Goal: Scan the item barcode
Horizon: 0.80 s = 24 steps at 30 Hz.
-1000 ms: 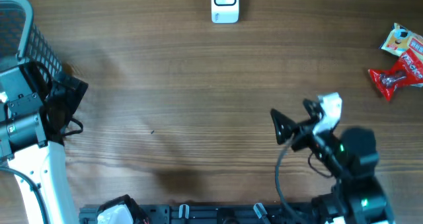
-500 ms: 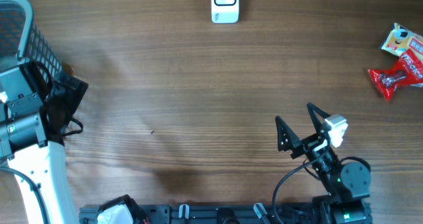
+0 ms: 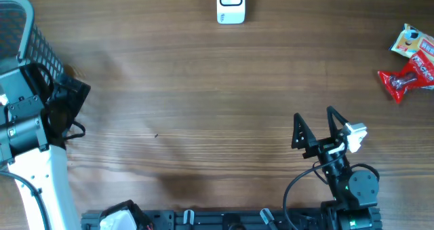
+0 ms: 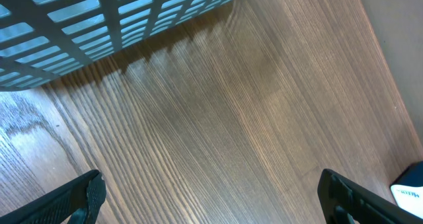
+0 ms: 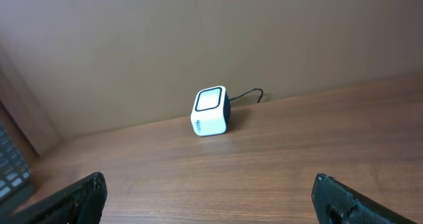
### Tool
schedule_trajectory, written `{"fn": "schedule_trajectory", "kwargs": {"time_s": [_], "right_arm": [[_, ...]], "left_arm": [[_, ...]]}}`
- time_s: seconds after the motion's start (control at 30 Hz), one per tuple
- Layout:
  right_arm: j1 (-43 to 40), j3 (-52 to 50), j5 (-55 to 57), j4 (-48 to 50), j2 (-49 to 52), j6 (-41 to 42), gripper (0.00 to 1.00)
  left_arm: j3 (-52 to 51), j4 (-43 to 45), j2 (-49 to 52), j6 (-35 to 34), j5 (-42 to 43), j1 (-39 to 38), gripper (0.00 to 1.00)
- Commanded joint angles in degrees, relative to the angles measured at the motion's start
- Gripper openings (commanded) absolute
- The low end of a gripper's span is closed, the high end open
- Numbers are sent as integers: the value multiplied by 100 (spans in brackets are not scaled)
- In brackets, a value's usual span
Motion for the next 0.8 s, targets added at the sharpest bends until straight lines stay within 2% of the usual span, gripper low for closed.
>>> {"fn": "schedule_trajectory", "kwargs": {"time_s": [0.0, 0.07, 0.77], "right_arm": [[-39, -31, 138, -31, -96, -400, 100], [-37, -31, 146, -332, -96, -407, 100], [-37, -31, 136, -310, -94, -529, 100]], "left_arm": [[11, 13, 22, -74, -76, 37, 100], [11, 11, 22, -74, -76, 37, 100], [11, 13, 22, -74, -76, 37, 100]]}}
